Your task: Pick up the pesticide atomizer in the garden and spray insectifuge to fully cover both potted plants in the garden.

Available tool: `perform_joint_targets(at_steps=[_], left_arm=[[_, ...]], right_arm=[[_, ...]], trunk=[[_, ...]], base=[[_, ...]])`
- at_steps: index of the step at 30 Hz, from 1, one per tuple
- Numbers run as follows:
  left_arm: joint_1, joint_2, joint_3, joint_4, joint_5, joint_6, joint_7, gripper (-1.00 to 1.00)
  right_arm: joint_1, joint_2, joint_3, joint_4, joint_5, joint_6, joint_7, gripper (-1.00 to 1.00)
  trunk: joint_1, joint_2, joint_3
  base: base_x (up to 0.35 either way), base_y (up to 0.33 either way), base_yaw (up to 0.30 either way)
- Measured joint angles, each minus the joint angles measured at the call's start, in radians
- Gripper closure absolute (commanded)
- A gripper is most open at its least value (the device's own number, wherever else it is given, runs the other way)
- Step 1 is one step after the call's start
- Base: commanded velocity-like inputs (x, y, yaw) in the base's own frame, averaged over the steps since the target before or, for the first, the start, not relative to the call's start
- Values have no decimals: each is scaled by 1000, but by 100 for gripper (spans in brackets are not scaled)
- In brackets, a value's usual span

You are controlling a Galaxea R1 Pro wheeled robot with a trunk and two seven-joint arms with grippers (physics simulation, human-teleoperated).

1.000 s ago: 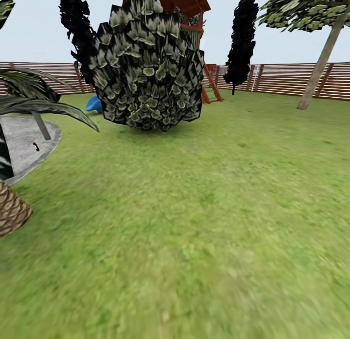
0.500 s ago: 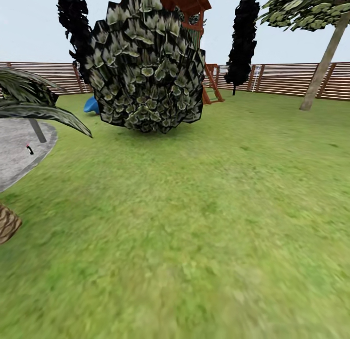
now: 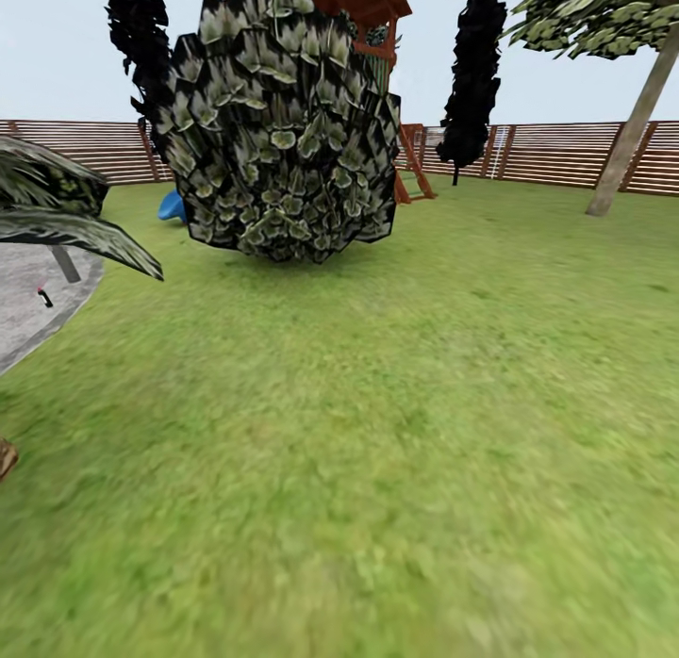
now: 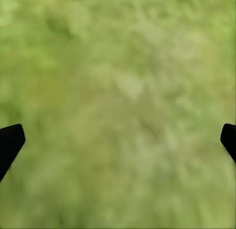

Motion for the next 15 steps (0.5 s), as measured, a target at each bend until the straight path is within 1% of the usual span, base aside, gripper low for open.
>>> perform_joint_targets(at_steps=[15], left_arm=[[0, 0, 0, 0, 1, 0, 0, -100]], right_arm=[[0, -1, 0, 0, 1, 1, 1, -100]], trunk=[[0, 0, 0]], base=[[339, 0, 0]])
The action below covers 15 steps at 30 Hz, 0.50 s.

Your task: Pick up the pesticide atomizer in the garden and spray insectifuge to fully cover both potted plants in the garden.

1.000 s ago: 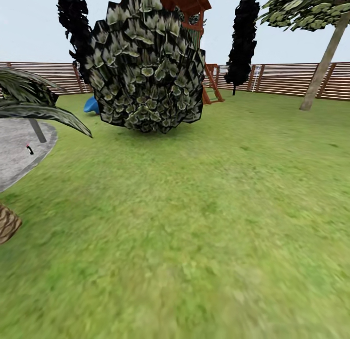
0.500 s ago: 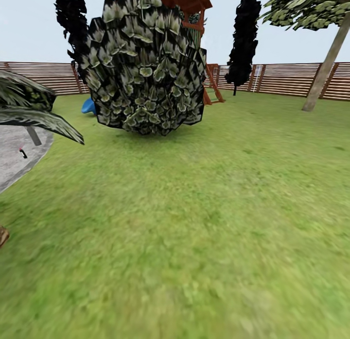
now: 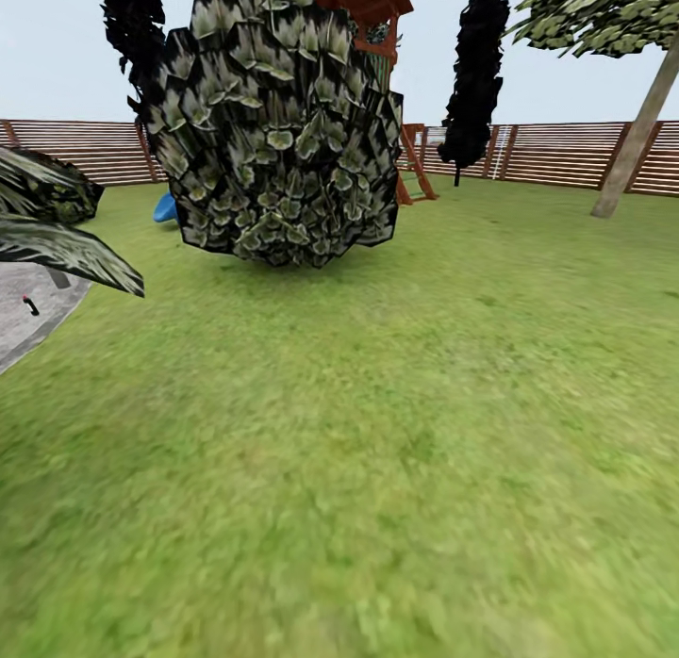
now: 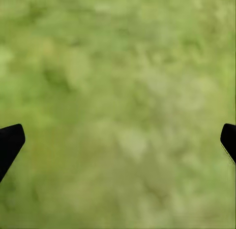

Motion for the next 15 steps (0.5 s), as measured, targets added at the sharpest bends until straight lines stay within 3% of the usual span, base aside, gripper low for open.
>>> perform_joint_targets(at_steps=[15], left_arm=[[0, 0, 0, 0, 0, 0, 0, -100]], right_arm=[[0, 0, 0, 0, 0, 1, 0, -100]], trunk=[[0, 0, 0]], base=[[339, 0, 0]])
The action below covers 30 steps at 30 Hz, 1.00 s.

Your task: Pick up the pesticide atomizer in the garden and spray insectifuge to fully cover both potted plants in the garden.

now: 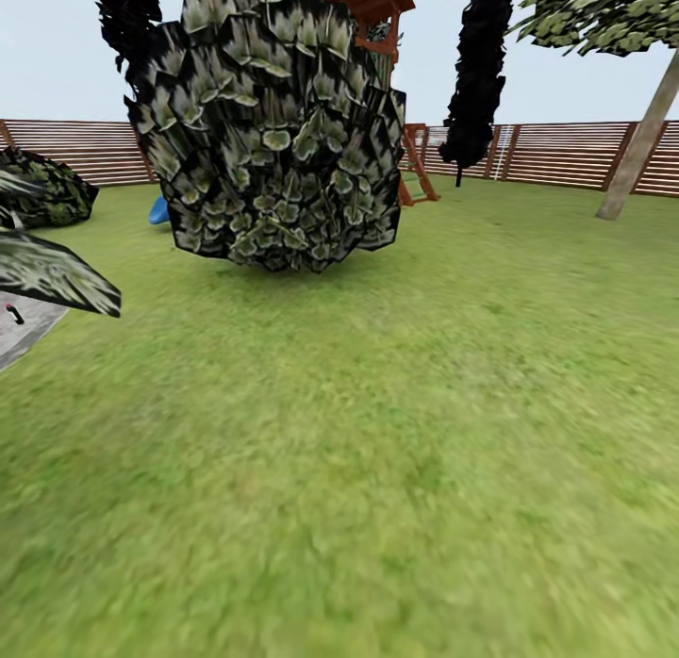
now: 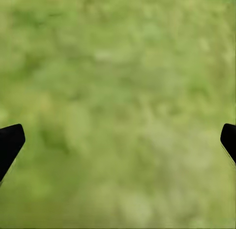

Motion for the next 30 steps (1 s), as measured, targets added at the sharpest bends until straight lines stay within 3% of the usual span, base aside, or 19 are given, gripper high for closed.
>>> perform_joint_targets(at_steps=[30], left_arm=[[0, 0, 1, 0, 0, -1, 0, -100]], right_arm=[[0, 0, 0, 0, 0, 0, 0, -100]], trunk=[[0, 0, 0]], base=[[339, 0, 0]])
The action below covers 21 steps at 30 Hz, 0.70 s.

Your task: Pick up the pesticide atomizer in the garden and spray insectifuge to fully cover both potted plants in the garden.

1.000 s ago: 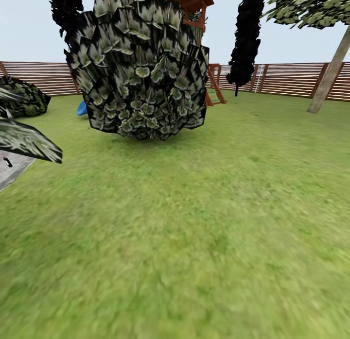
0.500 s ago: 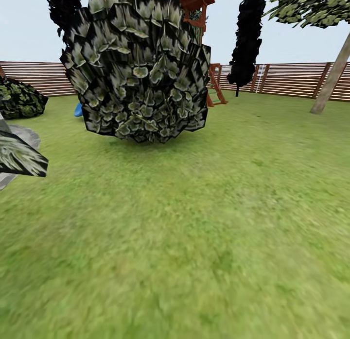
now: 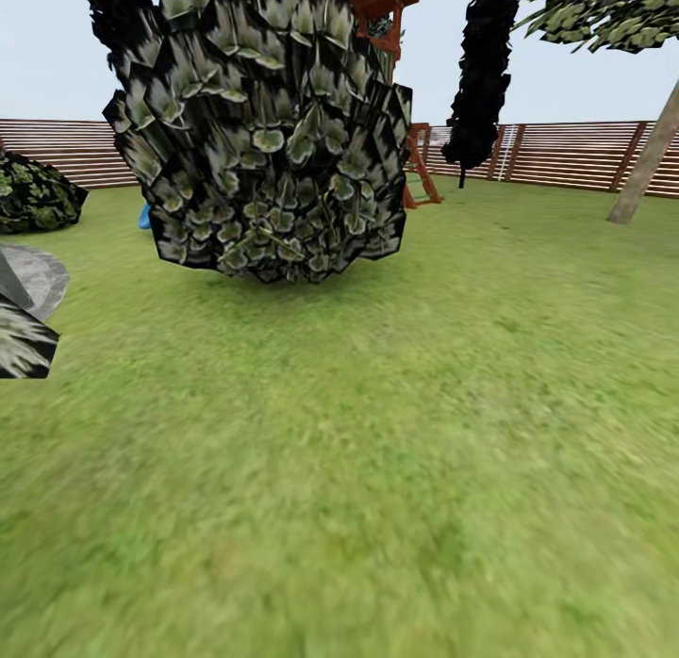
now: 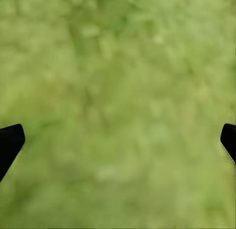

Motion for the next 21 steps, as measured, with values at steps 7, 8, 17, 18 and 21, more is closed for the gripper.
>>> perform_joint_targets(at_steps=[7, 8, 17, 18, 21], left_arm=[[0, 0, 0, 0, 0, 1, 0, -100], [0, 0, 0, 0, 0, 1, 0, -100], [0, 0, 1, 0, 0, 1, 0, -100], [0, 0, 1, 0, 0, 2, 0, -100], [0, 0, 1, 0, 0, 2, 0, -100]], right_arm=[[0, 0, 0, -1, -1, -1, 0, -100], [0, 0, 0, -1, -1, -1, 0, -100], [0, 1, -1, -1, -1, -2, -1, -100], [0, 1, -1, -1, -1, -2, -2, -100], [0, 1, -1, -1, -1, -2, -2, -100]], trunk=[[0, 0, 0], [0, 0, 0], [0, 0, 0], [0, 0, 0], [0, 0, 0]], base=[[339, 0, 0], [339, 0, 0], [339, -20, 58], [339, -82, 225], [338, -116, 255]])
